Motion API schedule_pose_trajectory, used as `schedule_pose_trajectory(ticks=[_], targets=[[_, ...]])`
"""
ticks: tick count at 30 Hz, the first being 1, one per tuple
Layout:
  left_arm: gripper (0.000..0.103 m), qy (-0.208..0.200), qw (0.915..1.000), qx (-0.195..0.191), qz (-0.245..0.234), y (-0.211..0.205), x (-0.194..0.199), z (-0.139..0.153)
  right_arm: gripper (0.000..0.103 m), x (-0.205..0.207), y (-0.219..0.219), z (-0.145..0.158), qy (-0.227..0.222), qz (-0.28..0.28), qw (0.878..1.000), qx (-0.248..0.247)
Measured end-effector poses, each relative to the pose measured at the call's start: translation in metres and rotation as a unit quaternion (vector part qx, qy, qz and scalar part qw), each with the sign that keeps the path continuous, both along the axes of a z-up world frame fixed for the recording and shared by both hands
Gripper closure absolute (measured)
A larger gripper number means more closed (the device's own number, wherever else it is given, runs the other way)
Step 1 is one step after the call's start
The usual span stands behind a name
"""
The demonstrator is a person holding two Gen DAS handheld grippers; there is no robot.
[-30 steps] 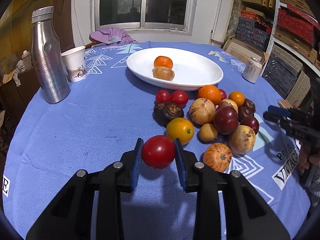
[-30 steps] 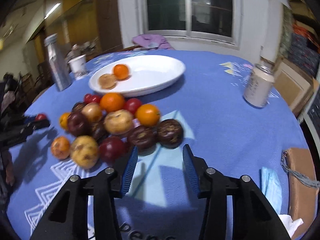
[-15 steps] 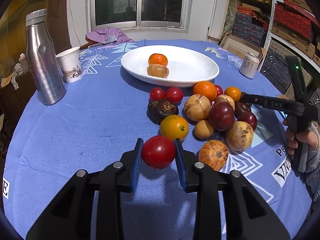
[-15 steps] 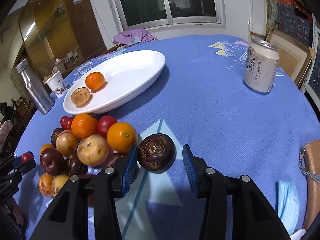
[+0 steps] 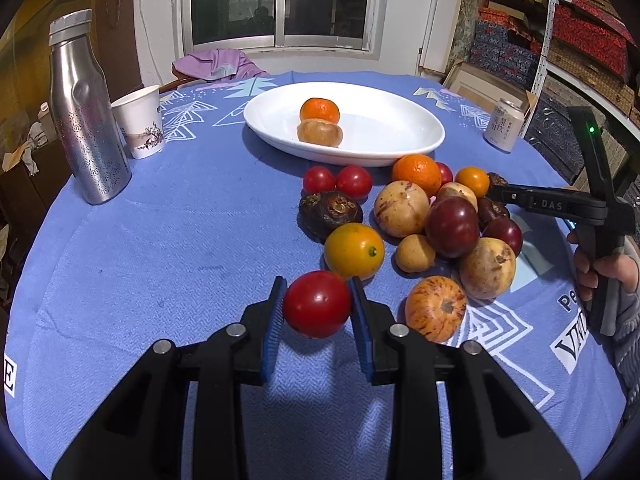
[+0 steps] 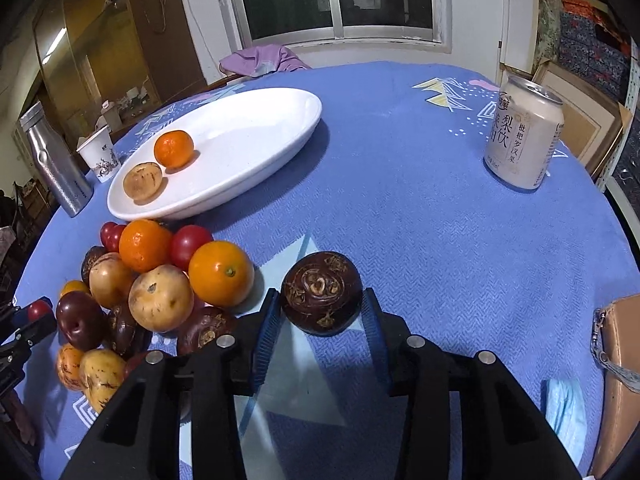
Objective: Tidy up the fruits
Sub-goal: 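Place the tomato and mangosteen on the white plate and release both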
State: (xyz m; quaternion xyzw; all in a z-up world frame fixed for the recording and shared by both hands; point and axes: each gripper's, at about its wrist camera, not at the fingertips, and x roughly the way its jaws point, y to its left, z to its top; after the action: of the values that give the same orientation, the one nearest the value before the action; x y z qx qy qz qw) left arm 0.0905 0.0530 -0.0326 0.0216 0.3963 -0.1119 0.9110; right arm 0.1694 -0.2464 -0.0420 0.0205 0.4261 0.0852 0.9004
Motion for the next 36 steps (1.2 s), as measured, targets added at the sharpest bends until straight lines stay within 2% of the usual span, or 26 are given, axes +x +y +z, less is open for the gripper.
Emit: schedule_pose_trajectory(ticks=[10,13,16,19,22,25,30,35,36], targets=[[0.072,0.003,0.9998,-0.020,0.003,0.006,0.006,0.003,0.061,-0.001,-0.013,0.007,-0.007,-0.015,0.999,0.031],[0.072,-0.009,0.9991,-0.040,0.010,0.011,0.016,0.021,0.061,-0.010,-0.026,0.026,-0.033,-0.029,0.997,0.064],[0.072,-0.027,0.9989,-0.035,0.017,0.011,0.037,0.051,0.061,-0.016,-0.031,0.051,-0.059,-0.027,0.994,0.091],[0.072,-0.049,0.9981,-0.029,0.023,0.005,0.068,0.082,0.061,-0.006,-0.024,0.081,-0.074,-0.013,0.992,0.100],[0.072,-0.047,0.9976,-0.045,0.024,-0.003,0.103,0.093,0.061,0.012,-0.004,0.100,-0.085,0.004,0.992,0.097],[0.072,-0.034,0.9980,-0.044,0.029,-0.012,0.137,0.082,0.062,0.036,0.024,0.101,-0.083,0.024,0.992,0.088],[0.072,0.014,0.9970,-0.059,0.048,-0.009,0.189,0.043,0.062,0.075,0.061,0.070,-0.047,0.048,0.993,0.093],[0.072,0.037,0.9954,-0.074,0.048,-0.005,0.219,0.016,0.061,0.098,0.077,0.052,-0.031,0.057,0.995,0.079],[0.068,0.039,0.9953,-0.076,0.045,-0.006,0.223,0.014,0.061,0.102,0.078,0.049,-0.028,0.059,0.995,0.074]])
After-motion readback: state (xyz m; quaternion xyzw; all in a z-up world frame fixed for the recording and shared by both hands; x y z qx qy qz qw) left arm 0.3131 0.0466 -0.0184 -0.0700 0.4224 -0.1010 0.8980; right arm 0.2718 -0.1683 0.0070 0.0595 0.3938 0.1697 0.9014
